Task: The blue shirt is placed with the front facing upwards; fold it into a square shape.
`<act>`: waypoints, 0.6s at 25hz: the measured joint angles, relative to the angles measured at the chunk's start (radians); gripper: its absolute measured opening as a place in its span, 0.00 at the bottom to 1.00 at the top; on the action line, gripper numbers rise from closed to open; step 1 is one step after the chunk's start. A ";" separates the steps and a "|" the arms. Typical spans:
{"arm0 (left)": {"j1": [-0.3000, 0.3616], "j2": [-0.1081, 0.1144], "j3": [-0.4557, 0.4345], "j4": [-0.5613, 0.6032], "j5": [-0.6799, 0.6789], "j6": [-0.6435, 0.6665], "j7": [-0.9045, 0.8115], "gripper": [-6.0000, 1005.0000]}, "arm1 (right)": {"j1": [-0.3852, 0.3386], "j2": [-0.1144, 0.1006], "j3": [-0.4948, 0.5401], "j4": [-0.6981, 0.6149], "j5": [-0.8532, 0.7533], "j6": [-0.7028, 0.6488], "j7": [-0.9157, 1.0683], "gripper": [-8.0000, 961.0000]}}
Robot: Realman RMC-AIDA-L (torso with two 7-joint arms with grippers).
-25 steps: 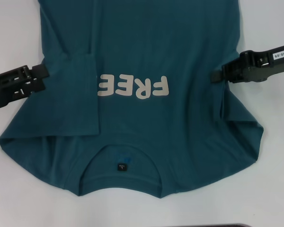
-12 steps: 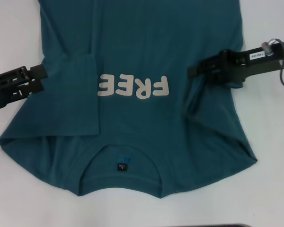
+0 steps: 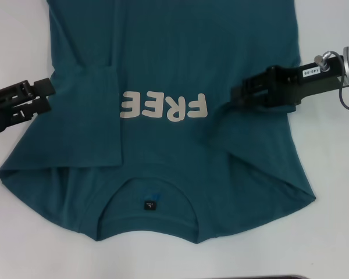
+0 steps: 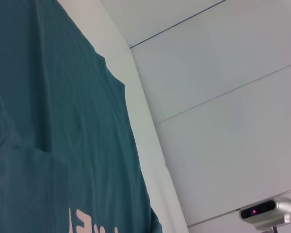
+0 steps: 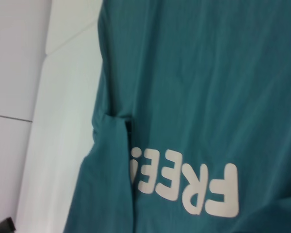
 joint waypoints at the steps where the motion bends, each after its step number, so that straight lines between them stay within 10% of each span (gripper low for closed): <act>1: 0.000 0.000 0.000 0.000 0.000 -0.002 0.000 0.79 | 0.001 -0.004 -0.013 -0.002 0.000 -0.001 0.001 0.53; 15: 0.006 0.004 0.000 0.014 0.000 -0.016 -0.008 0.79 | -0.010 -0.074 -0.081 -0.184 -0.112 -0.167 0.063 0.52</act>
